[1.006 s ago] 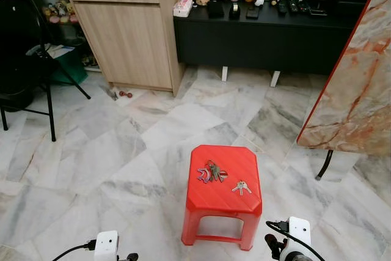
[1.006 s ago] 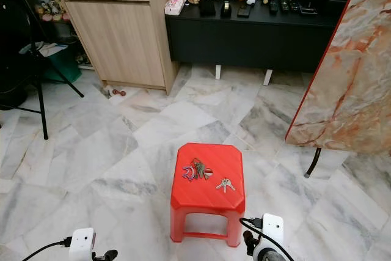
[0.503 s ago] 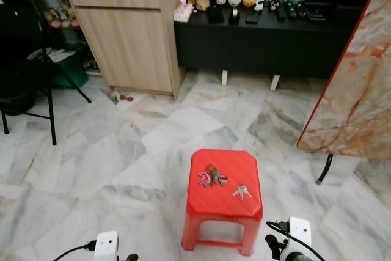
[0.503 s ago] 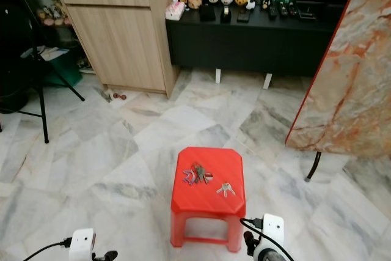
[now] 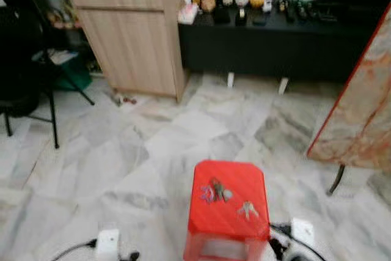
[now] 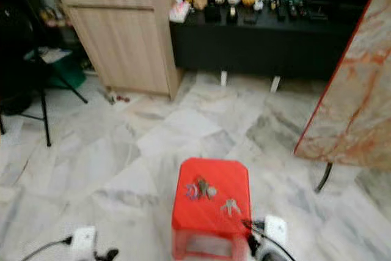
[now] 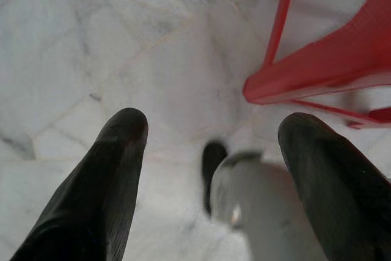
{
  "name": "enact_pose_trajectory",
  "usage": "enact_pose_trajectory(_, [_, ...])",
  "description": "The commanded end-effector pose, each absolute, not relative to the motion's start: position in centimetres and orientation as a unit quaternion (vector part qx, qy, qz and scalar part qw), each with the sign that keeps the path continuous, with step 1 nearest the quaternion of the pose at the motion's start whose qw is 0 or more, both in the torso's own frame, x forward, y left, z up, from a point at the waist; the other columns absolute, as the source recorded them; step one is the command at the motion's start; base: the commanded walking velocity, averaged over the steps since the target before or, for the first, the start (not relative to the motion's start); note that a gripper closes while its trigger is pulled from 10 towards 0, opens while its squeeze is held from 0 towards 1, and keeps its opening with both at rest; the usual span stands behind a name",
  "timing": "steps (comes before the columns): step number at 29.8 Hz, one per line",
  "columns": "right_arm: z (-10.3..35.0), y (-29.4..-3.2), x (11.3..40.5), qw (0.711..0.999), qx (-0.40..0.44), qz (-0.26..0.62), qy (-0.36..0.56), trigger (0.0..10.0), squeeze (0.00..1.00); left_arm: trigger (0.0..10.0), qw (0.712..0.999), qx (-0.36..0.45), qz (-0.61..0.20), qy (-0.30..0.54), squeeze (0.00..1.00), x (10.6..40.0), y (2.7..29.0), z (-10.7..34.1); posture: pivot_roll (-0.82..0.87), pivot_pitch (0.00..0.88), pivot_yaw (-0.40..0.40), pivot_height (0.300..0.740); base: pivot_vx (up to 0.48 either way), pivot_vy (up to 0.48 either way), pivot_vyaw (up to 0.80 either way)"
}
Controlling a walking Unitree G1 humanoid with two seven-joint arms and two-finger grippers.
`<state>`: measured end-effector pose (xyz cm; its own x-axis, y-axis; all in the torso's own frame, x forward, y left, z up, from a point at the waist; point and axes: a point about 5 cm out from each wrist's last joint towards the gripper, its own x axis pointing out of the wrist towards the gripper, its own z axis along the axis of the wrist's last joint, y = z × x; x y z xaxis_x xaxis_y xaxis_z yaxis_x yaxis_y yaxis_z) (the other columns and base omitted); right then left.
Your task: Hang keys on a hook
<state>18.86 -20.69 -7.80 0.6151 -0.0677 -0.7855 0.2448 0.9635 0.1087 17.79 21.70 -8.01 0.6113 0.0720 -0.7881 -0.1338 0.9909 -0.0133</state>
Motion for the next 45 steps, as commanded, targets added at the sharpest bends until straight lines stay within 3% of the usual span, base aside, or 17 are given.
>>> enact_pose_trajectory(1, [-8.0, -19.7, 18.7, 0.89, 0.112, -0.079, 0.435, 10.0, 0.0, 10.0, 0.894, -0.027, 0.07, 0.442, 0.0, 17.1, 22.7, -8.1, 0.06, 0.06, 0.009, 0.74, 0.0, 0.0, 0.0])
enact_pose_trajectory(19, [-7.6, -20.0, 19.3, 0.904, 0.086, -0.072, 0.414, 10.0, 0.0, 10.0, 0.893, -0.025, 0.066, 0.445, 0.0, 17.1, 22.6, -8.2, 0.06, 0.062, 0.009, 0.74, 0.0, 0.0, 0.0])
enact_pose_trajectory(25, [-5.5, -19.1, 22.3, 0.944, 0.024, -0.019, 0.329, 10.0, 0.0, 10.0, 0.892, -0.025, 0.068, 0.446, 0.0, 16.9, 22.6, -8.2, 0.06, 0.059, 0.002, 0.74, 0.0, 0.0, 0.0])
enact_pose_trajectory(36, [-3.2, -19.6, 24.3, 0.974, -0.019, -0.016, 0.225, 10.0, 0.0, 10.0, 0.893, -0.022, 0.062, 0.444, 0.0, 17.1, 22.4, -8.2, 0.06, 0.024, -0.001, 0.74, 0.0, 0.0, 0.0])
enact_pose_trajectory(39, [-0.5, -19.1, 25.9, 0.993, -0.028, -0.012, 0.117, 10.0, 0.0, 10.0, 0.894, -0.02, 0.061, 0.444, 0.0, 17.1, 22.4, -8.2, 0.06, 0.004, 0.0, 0.74, 0.0, 0.0, 0.0])
enact_pose_trajectory(45, [1.1, -17.6, 26.0, 0.998, -0.04, 0.011, 0.048, 10.0, 0.0, 10.0, 0.894, -0.017, 0.059, 0.444, 0.0, 17.1, 22.5, -8.2, 0.05, 0.0, -0.007, 0.74, 0.0, 0.0, 0.0])
